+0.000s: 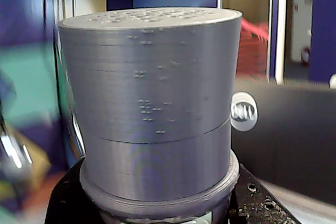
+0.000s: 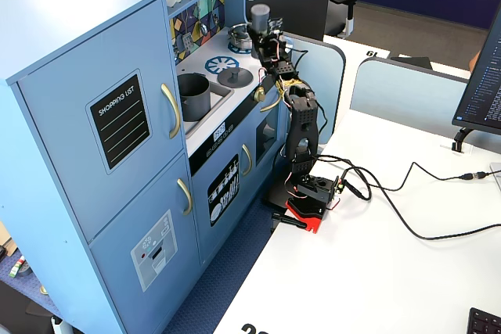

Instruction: Put salt in the gray recipient

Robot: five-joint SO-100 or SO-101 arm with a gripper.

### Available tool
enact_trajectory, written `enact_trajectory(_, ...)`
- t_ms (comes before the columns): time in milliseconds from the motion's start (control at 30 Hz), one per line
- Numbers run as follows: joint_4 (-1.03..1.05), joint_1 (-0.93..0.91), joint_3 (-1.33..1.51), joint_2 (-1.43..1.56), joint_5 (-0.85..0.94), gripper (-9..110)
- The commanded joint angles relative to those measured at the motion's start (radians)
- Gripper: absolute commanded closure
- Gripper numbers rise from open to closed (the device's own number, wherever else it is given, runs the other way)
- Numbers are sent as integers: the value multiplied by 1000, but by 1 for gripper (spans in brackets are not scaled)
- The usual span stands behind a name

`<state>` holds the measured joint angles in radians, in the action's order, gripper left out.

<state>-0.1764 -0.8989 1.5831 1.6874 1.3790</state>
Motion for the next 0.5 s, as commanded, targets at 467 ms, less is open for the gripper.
enact_trajectory(467,747,845,130,718,-1370,101)
